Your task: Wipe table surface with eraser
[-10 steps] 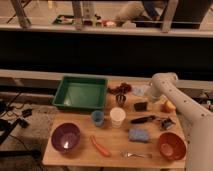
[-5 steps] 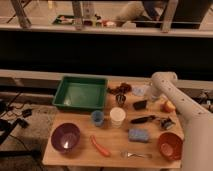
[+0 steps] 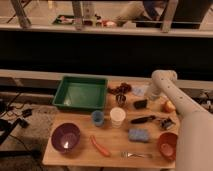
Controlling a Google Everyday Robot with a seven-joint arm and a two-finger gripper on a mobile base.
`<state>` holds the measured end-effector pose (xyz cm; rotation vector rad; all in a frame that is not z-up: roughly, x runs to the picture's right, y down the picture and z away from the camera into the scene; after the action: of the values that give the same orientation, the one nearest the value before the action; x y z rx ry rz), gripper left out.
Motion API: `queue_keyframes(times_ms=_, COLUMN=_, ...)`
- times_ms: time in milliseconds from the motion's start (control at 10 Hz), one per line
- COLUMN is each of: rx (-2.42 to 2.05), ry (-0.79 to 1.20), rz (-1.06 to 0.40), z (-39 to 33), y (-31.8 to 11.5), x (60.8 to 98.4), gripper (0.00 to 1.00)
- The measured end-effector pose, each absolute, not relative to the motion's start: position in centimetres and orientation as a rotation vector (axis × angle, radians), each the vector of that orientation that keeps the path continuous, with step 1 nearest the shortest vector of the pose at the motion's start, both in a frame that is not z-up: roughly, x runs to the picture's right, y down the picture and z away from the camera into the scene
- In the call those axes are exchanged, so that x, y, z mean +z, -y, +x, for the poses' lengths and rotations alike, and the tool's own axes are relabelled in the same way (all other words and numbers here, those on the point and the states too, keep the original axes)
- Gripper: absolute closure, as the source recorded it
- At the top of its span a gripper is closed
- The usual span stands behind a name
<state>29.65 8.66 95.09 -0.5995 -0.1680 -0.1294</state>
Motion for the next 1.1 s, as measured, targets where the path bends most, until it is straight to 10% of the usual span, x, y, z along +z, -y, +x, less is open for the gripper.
queue_keyframes(times_ms=1100, rx=-0.092, ry=0.149, rz=-0.558, z=30.2, y=-7.5, x=94.1, gripper=1.00)
